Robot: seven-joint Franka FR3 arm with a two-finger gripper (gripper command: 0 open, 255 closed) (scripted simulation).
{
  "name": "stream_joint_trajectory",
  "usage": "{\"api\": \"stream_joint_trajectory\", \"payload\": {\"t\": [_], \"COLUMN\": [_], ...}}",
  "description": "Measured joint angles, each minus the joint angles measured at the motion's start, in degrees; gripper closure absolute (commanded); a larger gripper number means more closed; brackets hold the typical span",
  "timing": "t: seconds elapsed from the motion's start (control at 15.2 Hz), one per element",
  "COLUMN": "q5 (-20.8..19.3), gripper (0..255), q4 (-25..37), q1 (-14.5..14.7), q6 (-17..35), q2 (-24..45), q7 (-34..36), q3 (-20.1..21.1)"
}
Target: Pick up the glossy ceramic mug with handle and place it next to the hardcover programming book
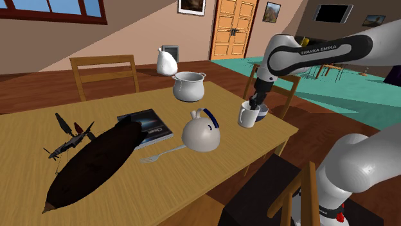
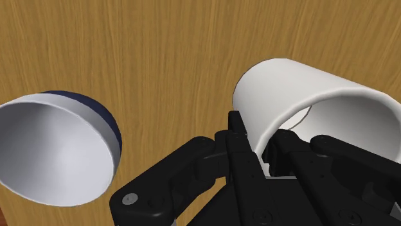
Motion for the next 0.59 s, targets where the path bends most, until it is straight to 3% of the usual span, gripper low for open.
{"api": "stream_joint_trajectory", "payload": {"t": [0.59], "q5": [0.08], "gripper": [255], "q4": [5.71], "q1": [0.05], "q6": [-7.59], "q2": [-1.9], "q7": [0.42], "q3": [0.54]}}
